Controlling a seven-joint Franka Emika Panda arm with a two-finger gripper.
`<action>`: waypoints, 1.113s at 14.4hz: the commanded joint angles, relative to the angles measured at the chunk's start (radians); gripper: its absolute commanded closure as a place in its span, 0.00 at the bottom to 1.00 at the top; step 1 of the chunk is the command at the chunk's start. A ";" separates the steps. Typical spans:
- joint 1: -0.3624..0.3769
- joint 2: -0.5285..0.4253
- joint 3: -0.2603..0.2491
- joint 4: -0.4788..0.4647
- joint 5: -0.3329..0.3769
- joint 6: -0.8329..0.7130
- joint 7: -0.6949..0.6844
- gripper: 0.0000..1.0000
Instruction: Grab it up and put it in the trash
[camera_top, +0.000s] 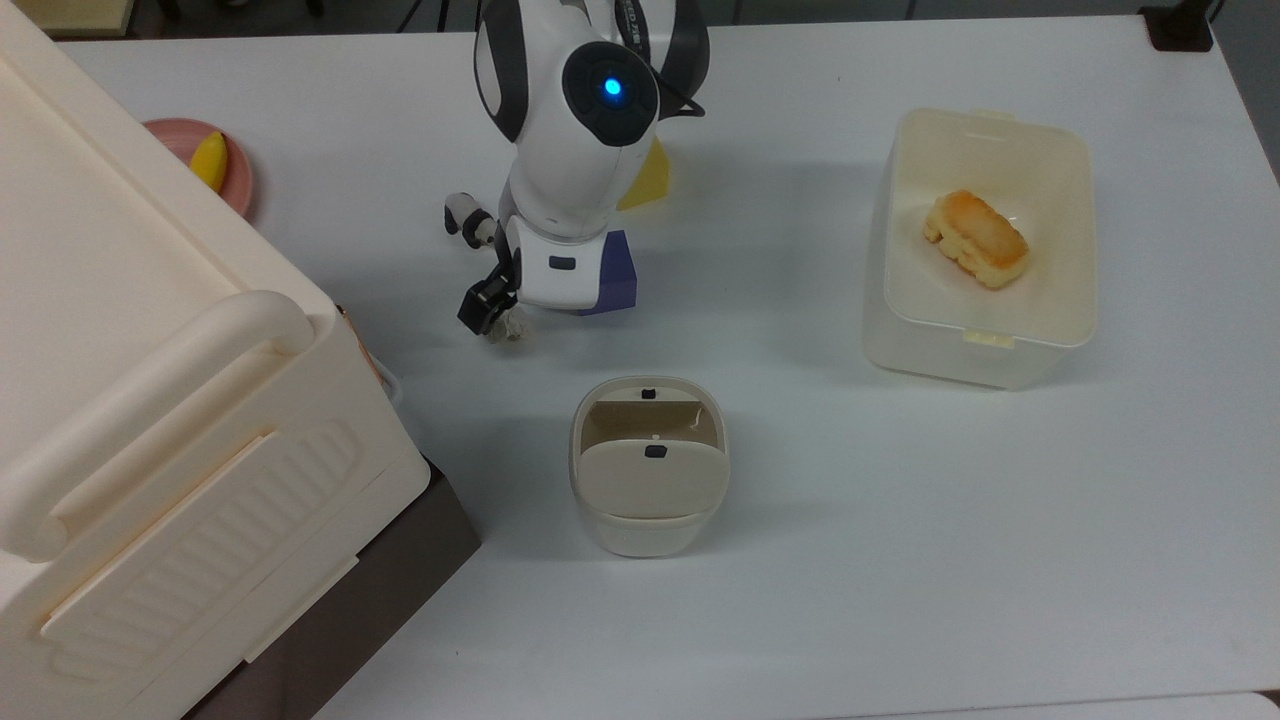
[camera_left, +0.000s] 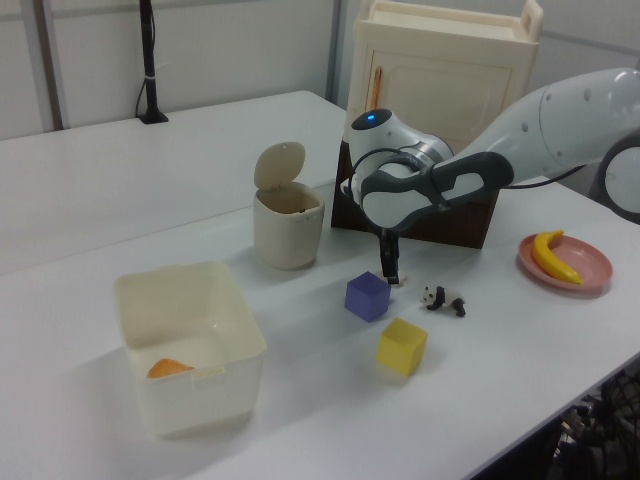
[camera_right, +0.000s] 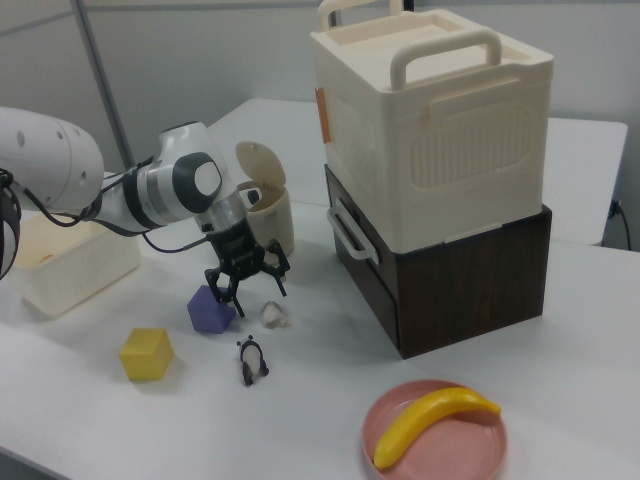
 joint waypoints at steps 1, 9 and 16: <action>-0.012 0.004 0.014 -0.005 -0.018 0.055 -0.028 0.21; -0.049 0.004 0.014 0.007 -0.013 0.055 -0.108 0.62; -0.049 0.004 0.014 0.005 -0.014 0.050 -0.117 0.85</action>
